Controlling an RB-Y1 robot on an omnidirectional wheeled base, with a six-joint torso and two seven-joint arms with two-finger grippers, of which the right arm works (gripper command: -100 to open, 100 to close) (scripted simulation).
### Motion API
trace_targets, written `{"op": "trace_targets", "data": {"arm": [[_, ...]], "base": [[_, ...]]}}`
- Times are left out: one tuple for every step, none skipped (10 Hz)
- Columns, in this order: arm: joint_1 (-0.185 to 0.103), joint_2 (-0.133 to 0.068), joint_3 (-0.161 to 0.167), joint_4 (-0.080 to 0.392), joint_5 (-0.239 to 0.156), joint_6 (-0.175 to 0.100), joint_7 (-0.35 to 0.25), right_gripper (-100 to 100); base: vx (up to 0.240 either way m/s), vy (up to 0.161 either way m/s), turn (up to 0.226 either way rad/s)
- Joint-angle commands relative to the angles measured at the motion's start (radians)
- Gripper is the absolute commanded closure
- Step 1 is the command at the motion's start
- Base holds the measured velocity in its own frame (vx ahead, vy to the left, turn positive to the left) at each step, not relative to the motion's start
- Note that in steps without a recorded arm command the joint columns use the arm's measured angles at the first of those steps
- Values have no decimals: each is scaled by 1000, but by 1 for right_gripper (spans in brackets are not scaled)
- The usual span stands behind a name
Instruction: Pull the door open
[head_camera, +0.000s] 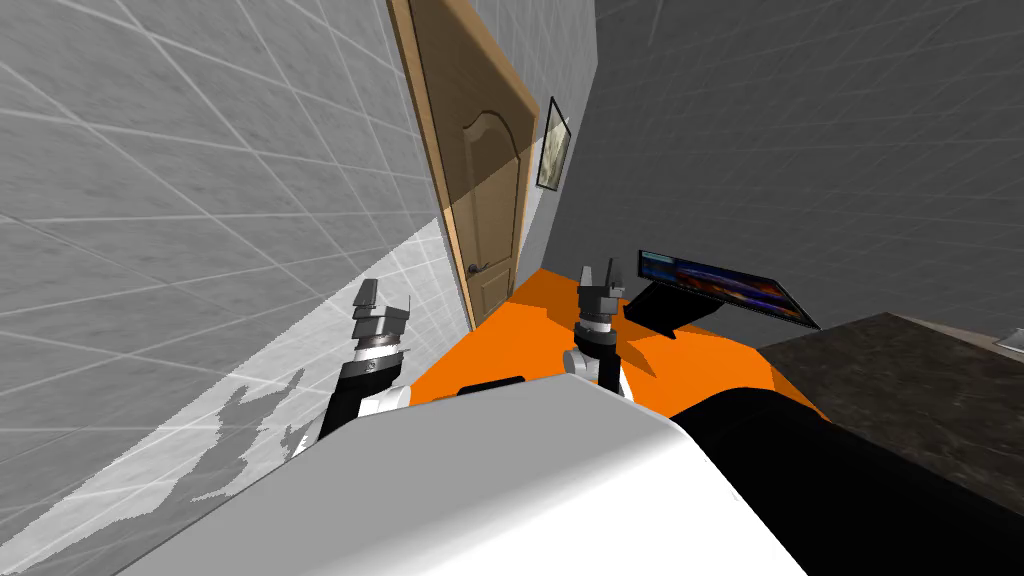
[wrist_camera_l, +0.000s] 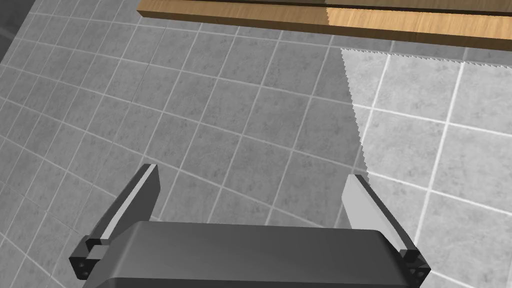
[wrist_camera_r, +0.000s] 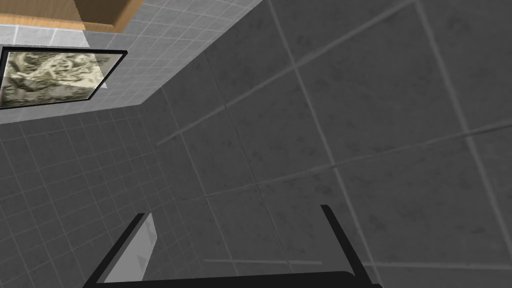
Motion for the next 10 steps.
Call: {"op": "trace_targets", "data": {"arm": [[-14, -6, 0, 32, 0, -2, -3, -100], [-23, -9, -1, 53, -1, -3, -4, -100], [-33, -13, -1, 74, -1, -5, -6, -100], [-42, -16, -1, 95, -1, -6, -8, -100], [-56, -21, -1, 125, -1, -8, -10, -100], [-69, -26, -2, 156, -2, -10, -13, -100], [-83, -30, -2, 187, -2, -12, -16, -100], [-100, -36, -2, 225, -2, -14, -19, -100], [-117, -41, -3, 260, -3, -17, -22, -100], [-134, -47, -3, 288, -3, -19, -25, -100]], "base": [[76, -112, 194], [36, -18, 163], [29, 7, 133], [32, 3, 130], [42, -10, 185], [55, -23, 175], [49, -37, 178], [58, -56, 185], [74, -67, 182], [74, -70, 220]]}}
